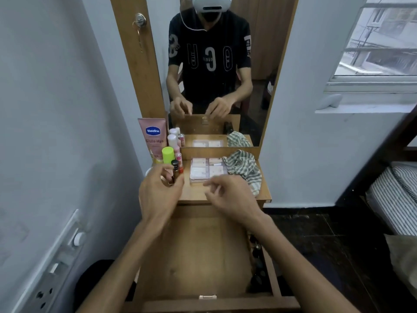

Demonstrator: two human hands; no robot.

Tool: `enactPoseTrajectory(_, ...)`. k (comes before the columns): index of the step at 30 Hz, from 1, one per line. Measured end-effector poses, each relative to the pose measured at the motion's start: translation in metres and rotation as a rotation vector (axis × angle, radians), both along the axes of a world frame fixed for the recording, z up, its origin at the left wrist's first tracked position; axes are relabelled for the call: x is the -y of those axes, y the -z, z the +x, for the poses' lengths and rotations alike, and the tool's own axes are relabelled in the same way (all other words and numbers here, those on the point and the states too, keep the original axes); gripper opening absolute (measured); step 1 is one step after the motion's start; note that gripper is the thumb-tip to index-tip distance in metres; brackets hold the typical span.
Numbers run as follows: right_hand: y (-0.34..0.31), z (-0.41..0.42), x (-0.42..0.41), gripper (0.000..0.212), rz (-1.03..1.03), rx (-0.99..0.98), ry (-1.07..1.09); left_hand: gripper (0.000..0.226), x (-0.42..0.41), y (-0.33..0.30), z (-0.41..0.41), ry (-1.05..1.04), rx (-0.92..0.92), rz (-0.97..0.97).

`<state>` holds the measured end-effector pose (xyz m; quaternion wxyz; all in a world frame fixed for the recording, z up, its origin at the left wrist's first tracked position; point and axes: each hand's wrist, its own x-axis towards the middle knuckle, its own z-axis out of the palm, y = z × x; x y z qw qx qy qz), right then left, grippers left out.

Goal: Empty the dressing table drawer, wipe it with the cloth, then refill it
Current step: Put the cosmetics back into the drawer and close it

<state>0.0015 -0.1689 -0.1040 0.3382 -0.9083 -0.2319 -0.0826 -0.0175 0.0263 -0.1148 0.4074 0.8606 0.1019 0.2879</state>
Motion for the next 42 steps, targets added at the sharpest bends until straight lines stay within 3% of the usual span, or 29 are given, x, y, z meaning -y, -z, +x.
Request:
enactPoseTrajectory(3,-0.003,0.034,-0.044,0.032,-0.003,0.084,0.025,0.036,-0.020,-0.005,0.029,-0.056,-0.041,0.167)
enactPoseTrajectory(7,-0.005,0.062,-0.089,0.039,-0.085,0.131,0.010,0.029,-0.032,0.005,0.048,-0.062,-0.124,0.277)
enactPoseTrajectory(14,0.007,0.080,-0.114,0.022,-0.238,0.176,0.045,0.010,-0.037,0.015,0.035,-0.048,-0.048,0.149)
enactPoseTrajectory(23,0.016,0.074,-0.115,0.026,-0.167,0.225,0.135,0.012,-0.037,0.026,-0.003,0.028,0.054,0.085)
enactPoseTrajectory(26,0.021,0.071,-0.111,0.038,-0.159,0.193,0.129,0.013,-0.030,0.032,-0.014,0.060,0.038,0.069)
enactPoseTrajectory(36,0.016,0.065,-0.102,0.011,-0.034,0.074,0.123,0.018,-0.016,0.044,-0.028,0.119,-0.020,0.072)
enactPoseTrajectory(42,-0.007,0.046,-0.035,0.013,-0.006,-0.085,0.087,0.015,0.003,0.054,-0.025,0.229,-0.072,0.083)
